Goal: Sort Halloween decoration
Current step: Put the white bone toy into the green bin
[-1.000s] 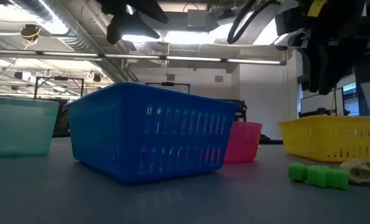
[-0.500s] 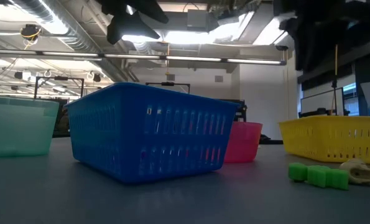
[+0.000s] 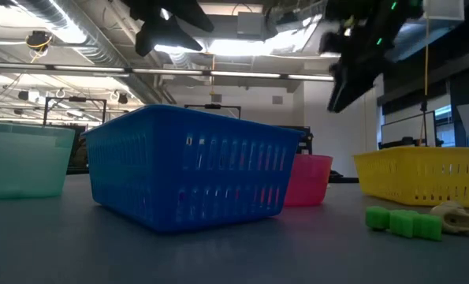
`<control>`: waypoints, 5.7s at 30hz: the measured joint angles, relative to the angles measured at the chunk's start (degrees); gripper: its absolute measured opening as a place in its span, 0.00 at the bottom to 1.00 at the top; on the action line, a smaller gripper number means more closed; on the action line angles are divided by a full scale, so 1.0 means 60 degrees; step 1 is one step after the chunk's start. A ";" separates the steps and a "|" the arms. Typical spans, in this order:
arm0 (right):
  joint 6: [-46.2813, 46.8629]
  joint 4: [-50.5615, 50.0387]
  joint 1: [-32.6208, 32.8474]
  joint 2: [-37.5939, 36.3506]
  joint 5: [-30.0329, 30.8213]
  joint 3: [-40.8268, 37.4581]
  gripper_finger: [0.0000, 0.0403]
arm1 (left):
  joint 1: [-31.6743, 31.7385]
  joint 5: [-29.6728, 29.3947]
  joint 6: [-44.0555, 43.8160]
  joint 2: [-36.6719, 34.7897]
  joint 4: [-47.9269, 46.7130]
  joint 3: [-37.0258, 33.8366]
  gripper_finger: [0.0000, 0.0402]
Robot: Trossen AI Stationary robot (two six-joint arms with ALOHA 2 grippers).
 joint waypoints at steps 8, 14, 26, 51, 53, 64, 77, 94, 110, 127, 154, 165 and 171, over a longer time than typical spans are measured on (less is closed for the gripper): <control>-0.0514 0.2184 -0.2685 0.0824 -0.2366 -0.0847 0.33 | 0.0243 -0.0005 -0.0004 0.0000 0.0000 -0.0002 0.47; -0.0510 0.3035 -0.3910 0.2115 -0.3506 -0.0866 0.33 | 0.0457 -0.0009 -0.0004 0.0000 0.0000 -0.0003 0.47; -0.0923 0.4139 -0.4436 0.4080 -0.3337 -0.0870 0.33 | 0.0527 -0.0009 -0.0004 0.0000 0.0000 -0.0002 0.47; -0.0946 0.4617 -0.4436 0.5078 -0.2919 -0.0840 0.27 | 0.0527 -0.0009 -0.0007 0.0000 0.0000 0.0001 0.47; -0.0944 0.4604 -0.4433 0.5081 -0.2918 -0.0843 0.23 | 0.0527 -0.0009 -0.0009 0.0000 0.0000 -0.0003 0.47; -0.0937 0.4619 -0.4429 0.5096 -0.2882 -0.0855 0.06 | 0.0527 -0.0009 -0.0010 0.0000 0.0000 -0.0003 0.47; -0.0937 0.4639 -0.4429 0.5103 -0.2855 -0.0862 0.06 | 0.0527 -0.0009 -0.0011 0.0000 0.0000 0.0001 0.47; -0.0620 0.4546 -0.4418 0.4746 -0.3882 -0.0888 0.06 | 0.0524 -0.0009 -0.0011 0.0000 0.0000 -0.0001 0.47; -0.0352 0.4541 -0.4418 0.4710 -0.4444 -0.0876 0.06 | 0.0524 -0.0009 -0.0015 0.0000 0.0000 0.0001 0.47; 0.1110 0.4973 -0.4284 0.4688 -0.8581 -0.0859 0.06 | 0.0524 -0.0009 -0.0011 0.0000 0.0000 -0.0001 0.47; 0.5901 1.2573 0.0303 0.4677 -0.9094 -0.0848 0.06 | 0.0524 0.0321 0.5001 0.0000 0.0141 -0.0003 0.47; 0.7807 1.2990 0.0980 0.4677 -0.8916 -0.0088 0.06 | 0.0564 0.0842 0.5987 0.0155 0.1468 -0.0003 0.47; 0.8126 1.2674 0.1021 0.4677 -0.9270 0.0441 0.06 | 0.0556 0.1459 0.5976 0.0149 0.1621 -0.0003 0.47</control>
